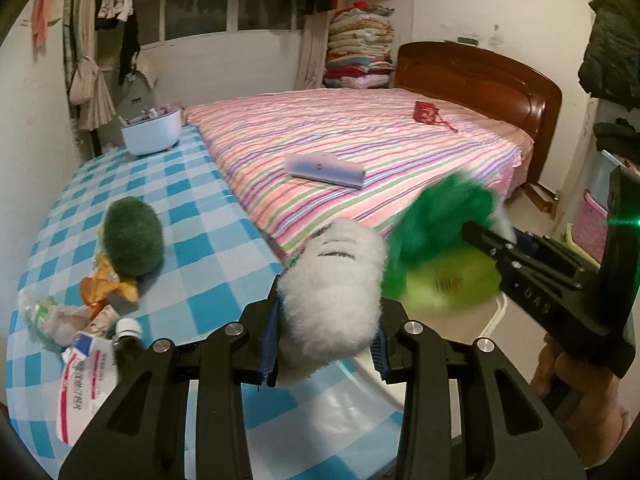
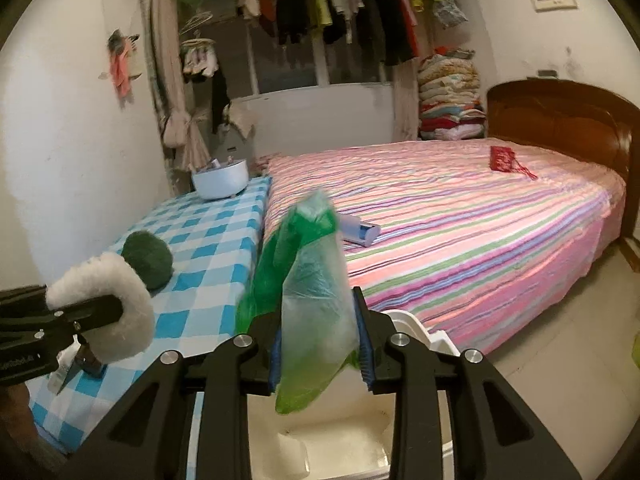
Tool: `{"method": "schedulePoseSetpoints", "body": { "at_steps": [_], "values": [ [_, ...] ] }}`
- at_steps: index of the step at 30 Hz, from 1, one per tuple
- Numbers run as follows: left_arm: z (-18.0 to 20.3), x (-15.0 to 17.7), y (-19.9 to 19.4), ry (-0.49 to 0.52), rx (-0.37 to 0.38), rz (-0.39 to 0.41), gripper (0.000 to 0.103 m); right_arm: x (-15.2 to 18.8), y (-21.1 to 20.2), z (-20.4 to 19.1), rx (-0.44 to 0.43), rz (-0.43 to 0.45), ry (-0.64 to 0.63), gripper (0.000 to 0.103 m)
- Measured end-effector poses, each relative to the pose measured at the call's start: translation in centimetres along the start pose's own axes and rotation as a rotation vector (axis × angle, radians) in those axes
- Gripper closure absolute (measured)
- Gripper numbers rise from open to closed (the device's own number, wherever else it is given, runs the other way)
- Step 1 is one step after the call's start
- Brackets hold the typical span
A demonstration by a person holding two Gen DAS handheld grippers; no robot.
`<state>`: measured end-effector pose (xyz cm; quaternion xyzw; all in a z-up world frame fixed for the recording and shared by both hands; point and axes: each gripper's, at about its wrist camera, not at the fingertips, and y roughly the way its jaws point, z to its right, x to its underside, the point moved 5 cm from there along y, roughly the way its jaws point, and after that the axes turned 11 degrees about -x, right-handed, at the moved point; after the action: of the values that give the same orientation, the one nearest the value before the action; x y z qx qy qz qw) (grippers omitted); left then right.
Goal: Collect trash
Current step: 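Carry both items to the white bin and open both tools over it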
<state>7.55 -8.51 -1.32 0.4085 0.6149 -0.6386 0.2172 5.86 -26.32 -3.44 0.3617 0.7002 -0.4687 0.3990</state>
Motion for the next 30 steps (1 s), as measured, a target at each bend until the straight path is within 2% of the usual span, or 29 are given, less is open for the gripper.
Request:
{"method": "schedulePoseSetpoints", "body": {
  "at_steps": [2,7,10,20,29,30],
  "values": [
    [0.7,-0.3,0.2,0.005,0.010,0.000,0.067,-0.2,-0.6,0.7,0.025,0.032,0.019,0.052],
    [2.7,-0.6,1.6,0.026,0.041,-0.018,0.067,-1.0,-2.5,2.6,0.057,0.135,0.090,0.044],
    [3.9,-0.4,2.6,0.042,0.057,-0.038,0.067,-1.3,-3.2,3.6,0.060,0.176,0.140,0.043],
    [7.0,0.1,5.1,0.111,0.072,-0.079,0.065,-2.3,-5.2,4.8,0.071,0.277,0.181,0.043],
    [9.1,0.2,5.3,0.156,0.067,-0.059,0.052,-2.2,-5.4,5.4,0.070,0.274,0.195,0.043],
    [9.2,0.1,5.1,0.162,0.062,-0.048,0.044,-2.2,-5.5,5.4,0.070,0.275,0.193,0.043]
  ]
}}
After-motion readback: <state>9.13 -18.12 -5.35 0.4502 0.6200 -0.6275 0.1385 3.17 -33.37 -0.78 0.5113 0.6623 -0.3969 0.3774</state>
